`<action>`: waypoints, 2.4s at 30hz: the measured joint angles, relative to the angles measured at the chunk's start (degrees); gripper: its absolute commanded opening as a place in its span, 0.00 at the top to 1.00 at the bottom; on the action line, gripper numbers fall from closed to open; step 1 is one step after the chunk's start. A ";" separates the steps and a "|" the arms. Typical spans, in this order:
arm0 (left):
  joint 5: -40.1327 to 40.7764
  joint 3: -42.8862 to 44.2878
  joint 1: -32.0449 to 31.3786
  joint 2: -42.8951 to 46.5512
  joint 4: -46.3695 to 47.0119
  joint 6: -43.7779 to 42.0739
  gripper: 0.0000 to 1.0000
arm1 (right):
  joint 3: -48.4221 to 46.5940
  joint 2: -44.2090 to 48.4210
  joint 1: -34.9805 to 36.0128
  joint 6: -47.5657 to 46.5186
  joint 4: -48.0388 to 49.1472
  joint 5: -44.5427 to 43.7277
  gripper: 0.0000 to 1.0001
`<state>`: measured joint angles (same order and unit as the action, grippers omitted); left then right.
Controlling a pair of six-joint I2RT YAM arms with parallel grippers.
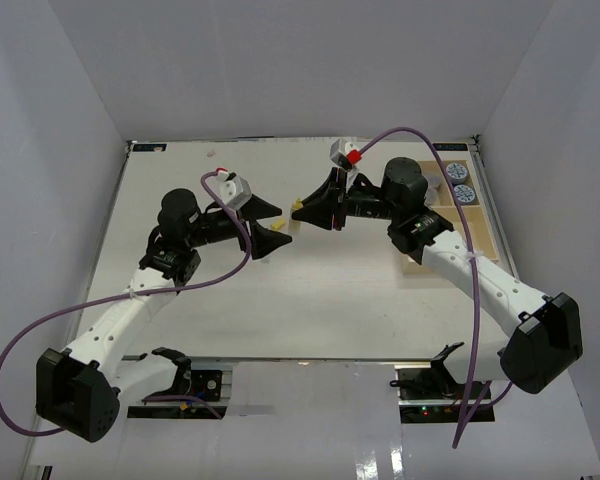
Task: Sort the stationery into containers
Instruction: Pick up the pen from the center of the board.
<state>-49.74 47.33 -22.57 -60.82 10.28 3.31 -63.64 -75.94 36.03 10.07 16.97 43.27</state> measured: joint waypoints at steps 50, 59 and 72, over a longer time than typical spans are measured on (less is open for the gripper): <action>-11.21 1.68 -0.55 -6.40 19.50 15.26 0.88 | -3.89 -4.42 2.73 7.67 12.24 6.93 0.92; -11.08 0.44 -0.55 -6.45 20.17 15.67 0.95 | -2.89 -4.39 3.02 7.23 12.44 6.38 0.46; -0.96 -1.11 -0.48 -6.34 13.44 12.63 0.94 | 4.76 4.11 0.26 1.49 3.30 -4.63 0.02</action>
<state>-50.70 46.22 -23.05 -67.16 23.73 15.94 -58.87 -71.83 36.29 11.55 20.27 38.63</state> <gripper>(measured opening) 0.290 0.979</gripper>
